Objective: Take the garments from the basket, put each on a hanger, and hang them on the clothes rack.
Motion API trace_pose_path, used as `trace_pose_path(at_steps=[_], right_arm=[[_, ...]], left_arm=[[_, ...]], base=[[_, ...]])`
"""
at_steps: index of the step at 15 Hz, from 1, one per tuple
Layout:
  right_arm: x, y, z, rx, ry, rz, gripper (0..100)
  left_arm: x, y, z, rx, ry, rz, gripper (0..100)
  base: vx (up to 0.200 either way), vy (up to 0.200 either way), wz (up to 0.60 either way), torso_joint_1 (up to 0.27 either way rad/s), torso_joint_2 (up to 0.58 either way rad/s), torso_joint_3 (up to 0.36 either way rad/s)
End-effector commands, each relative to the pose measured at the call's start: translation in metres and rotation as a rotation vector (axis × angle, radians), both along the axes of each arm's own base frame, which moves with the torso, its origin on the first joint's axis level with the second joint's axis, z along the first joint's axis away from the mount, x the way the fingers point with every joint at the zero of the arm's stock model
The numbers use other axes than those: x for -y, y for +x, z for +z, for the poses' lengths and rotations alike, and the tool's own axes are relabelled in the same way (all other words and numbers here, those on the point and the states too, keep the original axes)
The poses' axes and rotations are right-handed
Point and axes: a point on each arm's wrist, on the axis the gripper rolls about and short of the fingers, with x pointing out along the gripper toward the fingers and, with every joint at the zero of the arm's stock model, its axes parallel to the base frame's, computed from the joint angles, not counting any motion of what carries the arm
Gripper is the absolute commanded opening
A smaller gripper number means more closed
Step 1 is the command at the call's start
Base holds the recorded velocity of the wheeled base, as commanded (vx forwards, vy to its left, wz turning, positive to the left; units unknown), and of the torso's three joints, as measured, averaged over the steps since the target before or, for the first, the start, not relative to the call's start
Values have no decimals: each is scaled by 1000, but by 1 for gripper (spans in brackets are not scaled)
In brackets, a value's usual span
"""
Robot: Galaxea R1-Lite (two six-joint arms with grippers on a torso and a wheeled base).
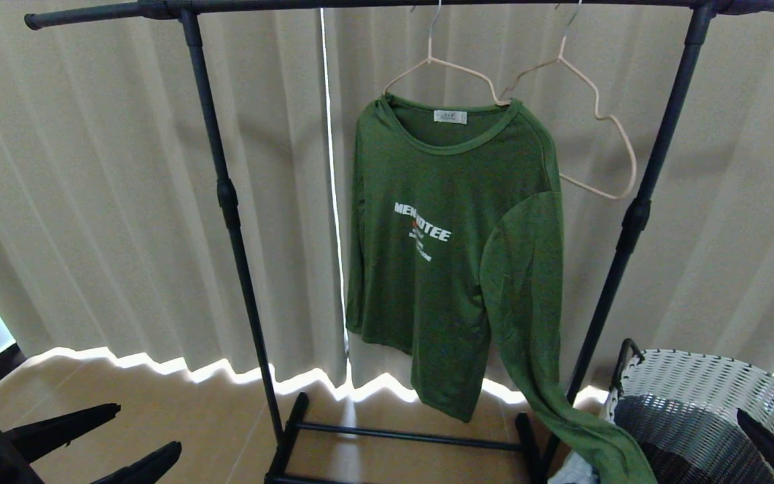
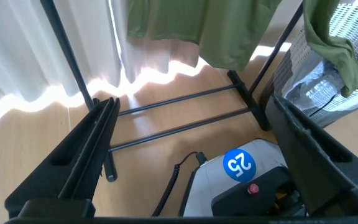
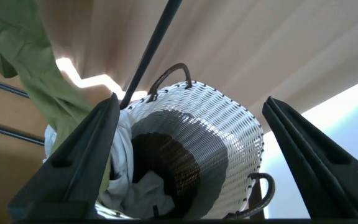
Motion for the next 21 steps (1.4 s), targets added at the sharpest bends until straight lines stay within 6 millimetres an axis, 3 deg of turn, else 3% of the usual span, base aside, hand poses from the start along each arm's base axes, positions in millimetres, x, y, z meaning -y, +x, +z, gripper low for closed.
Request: trace_pose_path(at_steps=[1,9,13,16,18,21], right_arm=[[0,-2,-3,-7,-5,3,100],[0,-12,-24,-88,-27,4,100],[-1,-7,-28,-140,1,44,100],[0,17,-27,-231,13,58,100],[-1,52,-33,-348,66,139,100],[-9,88,-48,-477,103,238,100]], left_arm=[[0,0,0,2,0,0,100],[0,-1,1,8,-1,0,100],[0,-3,2,19,-3,-1,100],[0,-5,3,37,4,-8,100],[0,-6,3,43,12,-11,100],[0,-6,2,42,12,-13,100]], base=[[0,0,0,0,0,0],[0,0,0,-7,23,7],[0,0,0,0,0,0],[0,0,0,0,0,0],[0,0,0,0,0,0],[0,0,0,0,0,0]])
